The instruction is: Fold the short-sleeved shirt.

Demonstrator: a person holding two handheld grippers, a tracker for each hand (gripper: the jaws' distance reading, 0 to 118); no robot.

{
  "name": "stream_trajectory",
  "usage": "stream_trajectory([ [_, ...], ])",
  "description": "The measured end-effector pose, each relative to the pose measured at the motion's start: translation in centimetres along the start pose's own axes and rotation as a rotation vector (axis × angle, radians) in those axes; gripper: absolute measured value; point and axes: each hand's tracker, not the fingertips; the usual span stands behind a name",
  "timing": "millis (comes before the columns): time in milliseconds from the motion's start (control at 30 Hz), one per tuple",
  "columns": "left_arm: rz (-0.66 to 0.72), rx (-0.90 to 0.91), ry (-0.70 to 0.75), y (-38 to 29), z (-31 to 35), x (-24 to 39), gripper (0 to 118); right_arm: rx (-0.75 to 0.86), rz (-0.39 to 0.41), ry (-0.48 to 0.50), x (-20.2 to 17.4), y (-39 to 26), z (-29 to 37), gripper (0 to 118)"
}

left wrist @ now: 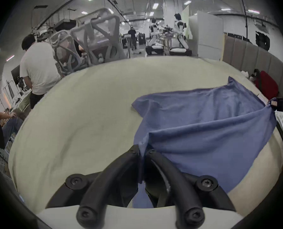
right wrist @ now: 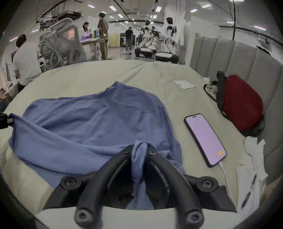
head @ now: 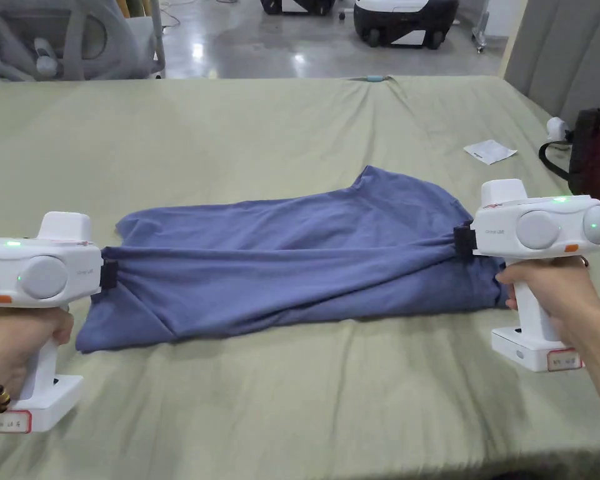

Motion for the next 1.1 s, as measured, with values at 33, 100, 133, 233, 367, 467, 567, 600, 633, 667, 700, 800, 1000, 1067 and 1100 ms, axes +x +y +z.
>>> stream_trajectory([
  [33,-0.003,-0.01,0.008,-0.1,-0.7,0.2,4,-0.011,-0.007,-0.004,0.0,-0.1,-0.8,11],
  [100,0.0,-0.022,0.011,-0.6,-1.6,0.5,4,-0.029,-0.012,-0.013,-0.1,-0.5,-1.9,12],
  [133,0.009,-0.029,0.01,-0.8,-1.9,0.4,4,-0.038,-0.01,-0.015,-0.1,-0.7,-2.2,14],
  [233,0.043,-0.027,0.006,-1.1,-1.9,0.1,36,-0.035,0.003,-0.026,-0.1,-1.2,-2.4,75],
  [367,0.037,-0.016,0.015,-1.2,0.2,-0.2,116,0.085,-0.002,-0.012,-0.1,-1.8,0.9,114],
  [467,0.006,0.109,0.026,-1.9,3.8,0.0,114,0.088,-0.006,-0.003,0.1,-2.2,3.9,114],
  [567,0.034,0.099,0.005,-3.7,6.8,0.2,106,0.087,0.007,-0.009,-0.8,-3.8,6.6,88],
  [600,0.039,0.114,-0.012,-4.5,7.8,0.3,83,0.097,0.017,-0.012,-1.1,-4.5,7.4,58],
  [633,0.041,0.119,-0.015,-5.2,8.6,0.5,56,0.098,0.028,-0.01,-1.2,-5.1,7.9,30],
  [667,0.04,0.119,-0.009,-5.9,9.2,0.7,23,0.09,0.034,-0.002,-1.4,-5.6,8.5,9],
  [700,0.032,0.115,0.001,-6.5,9.7,0.9,0,0.088,0.029,0.001,-1.5,-6.1,8.6,2],
  [800,0.003,0.105,-0.007,-7.7,11.1,1.1,0,0.095,0.016,0.017,-1.4,-6.9,9.9,0],
  [1000,0.049,0.105,-0.044,-6.9,11.5,0.5,0,0.116,0.007,0.016,-1.0,-6.4,11.0,0],
  [1067,0.053,0.096,-0.05,-6.3,10.5,0.3,15,0.126,0.009,0.022,-0.9,-6.2,11.1,0],
  [1100,0.057,0.081,-0.063,-6.0,9.8,0.2,53,0.128,0.009,0.026,-1.1,-6.3,11.7,0],
])
